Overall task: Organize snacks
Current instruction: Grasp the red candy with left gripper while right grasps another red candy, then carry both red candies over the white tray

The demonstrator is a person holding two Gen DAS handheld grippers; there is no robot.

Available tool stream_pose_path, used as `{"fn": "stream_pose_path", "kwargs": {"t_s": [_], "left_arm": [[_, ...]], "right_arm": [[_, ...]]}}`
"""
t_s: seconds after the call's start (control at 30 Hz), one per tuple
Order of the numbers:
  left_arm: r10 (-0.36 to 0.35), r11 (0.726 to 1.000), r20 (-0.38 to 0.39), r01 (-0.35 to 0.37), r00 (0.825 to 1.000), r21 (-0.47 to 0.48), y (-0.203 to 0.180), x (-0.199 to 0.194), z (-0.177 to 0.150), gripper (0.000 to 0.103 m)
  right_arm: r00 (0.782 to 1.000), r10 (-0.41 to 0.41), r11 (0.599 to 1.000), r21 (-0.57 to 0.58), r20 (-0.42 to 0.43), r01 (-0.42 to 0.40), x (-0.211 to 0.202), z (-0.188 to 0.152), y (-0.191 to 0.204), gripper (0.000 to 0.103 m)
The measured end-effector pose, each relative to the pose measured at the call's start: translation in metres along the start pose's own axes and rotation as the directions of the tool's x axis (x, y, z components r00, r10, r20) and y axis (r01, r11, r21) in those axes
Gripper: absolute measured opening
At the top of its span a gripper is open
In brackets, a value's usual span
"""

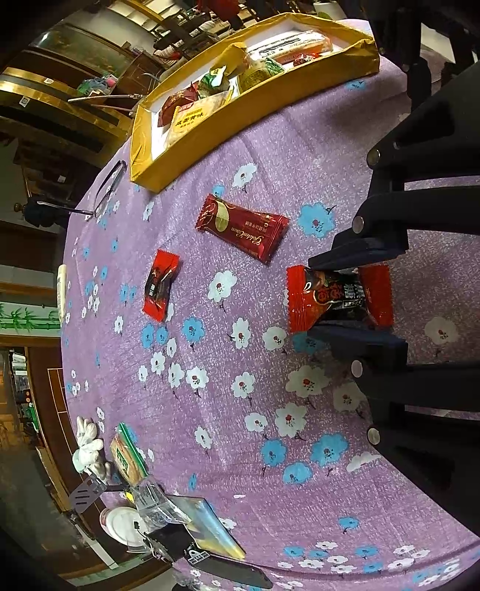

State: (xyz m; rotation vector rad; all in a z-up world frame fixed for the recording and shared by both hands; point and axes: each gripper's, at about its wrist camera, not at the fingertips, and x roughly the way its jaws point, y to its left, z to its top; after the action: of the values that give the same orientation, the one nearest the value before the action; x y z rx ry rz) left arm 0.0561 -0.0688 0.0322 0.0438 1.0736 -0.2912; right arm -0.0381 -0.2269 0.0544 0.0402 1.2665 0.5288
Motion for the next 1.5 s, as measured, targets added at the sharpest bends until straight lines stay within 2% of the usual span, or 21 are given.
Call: {"fn": "stream_pose_path", "kwargs": {"t_s": [0.17, 0.37, 0.73, 1.0, 1.27, 1.5], "left_arm": [[0.001, 1.0, 0.017, -0.001, 1.0, 0.006, -0.004, -0.009, 0.001, 0.03], [-0.032, 0.999, 0.041, 0.03, 0.999, 0.042, -0.026, -0.022, 0.006, 0.03], [-0.105, 0.977, 0.061, 0.092, 0.993, 0.191, -0.101, -0.038, 0.01, 0.03], [-0.142, 0.949, 0.056, 0.119, 0.988, 0.293, -0.161, -0.039, 0.016, 0.03], [-0.141, 0.919, 0.065, 0.106, 0.988, 0.381, -0.213, -0.032, 0.015, 0.03], [-0.116, 0.906, 0.058, 0.082, 0.991, 0.415, -0.243, -0.021, 0.014, 0.03]], "right_arm": [[0.999, -0.001, 1.0, 0.024, 0.034, 0.0, -0.01, 0.002, -0.006, 0.016], [0.996, -0.004, 0.997, 0.083, 0.09, -0.004, -0.025, 0.003, -0.02, 0.016], [0.975, -0.05, 0.973, 0.229, 0.216, 0.0, -0.068, -0.007, -0.063, 0.016], [0.953, -0.115, 0.93, 0.369, 0.28, 0.004, -0.097, -0.024, -0.108, 0.016], [0.933, -0.219, 0.887, 0.456, 0.287, 0.068, -0.118, -0.04, -0.147, 0.016], [0.93, -0.248, 0.865, 0.495, 0.272, 0.086, -0.128, -0.048, -0.178, 0.016]]}}
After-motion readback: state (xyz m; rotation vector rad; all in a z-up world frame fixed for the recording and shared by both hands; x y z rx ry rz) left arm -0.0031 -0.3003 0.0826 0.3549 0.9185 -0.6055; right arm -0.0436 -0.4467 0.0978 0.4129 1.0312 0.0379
